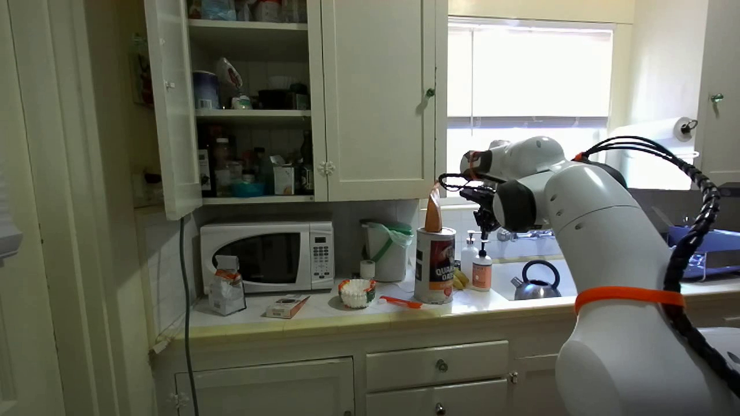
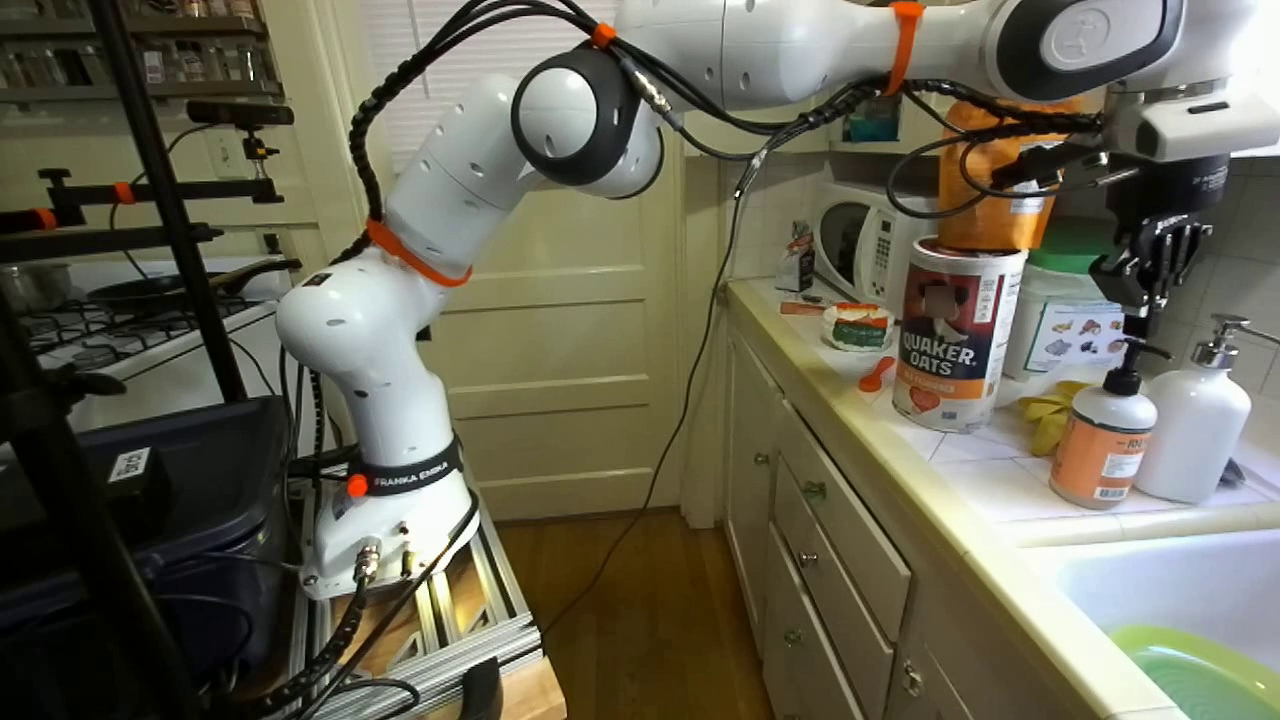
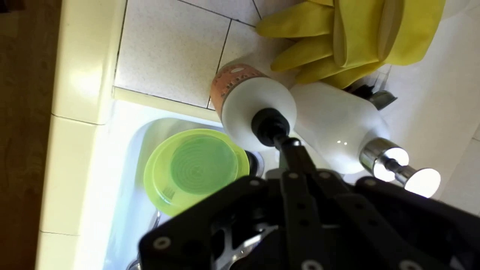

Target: Move the pump bottle with the orange label to the right then press down on the bottle.

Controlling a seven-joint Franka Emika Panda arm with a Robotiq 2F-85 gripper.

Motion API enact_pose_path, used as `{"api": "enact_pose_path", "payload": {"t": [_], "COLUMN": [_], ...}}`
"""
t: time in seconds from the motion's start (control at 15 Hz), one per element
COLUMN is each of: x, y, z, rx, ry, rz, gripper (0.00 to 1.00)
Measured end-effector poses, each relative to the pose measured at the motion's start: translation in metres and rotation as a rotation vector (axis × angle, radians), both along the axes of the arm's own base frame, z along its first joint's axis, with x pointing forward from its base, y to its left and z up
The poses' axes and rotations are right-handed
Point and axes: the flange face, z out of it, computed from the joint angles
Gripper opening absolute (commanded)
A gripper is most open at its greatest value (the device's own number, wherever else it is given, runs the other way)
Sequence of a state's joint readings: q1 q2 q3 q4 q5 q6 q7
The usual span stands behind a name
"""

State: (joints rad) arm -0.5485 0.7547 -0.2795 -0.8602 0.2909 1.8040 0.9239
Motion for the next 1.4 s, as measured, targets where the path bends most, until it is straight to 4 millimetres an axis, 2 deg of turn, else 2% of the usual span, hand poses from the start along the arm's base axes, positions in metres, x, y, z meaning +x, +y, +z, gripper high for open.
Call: {"api": "enact_pose_path", "payload": {"t": [1.4], "x": [0.0065], "y": [-0.0036], "z": [-0.0061], "rx": [0.010], "ry": [-0.003], "rz": [-0.019], "gripper": [0.00]}}
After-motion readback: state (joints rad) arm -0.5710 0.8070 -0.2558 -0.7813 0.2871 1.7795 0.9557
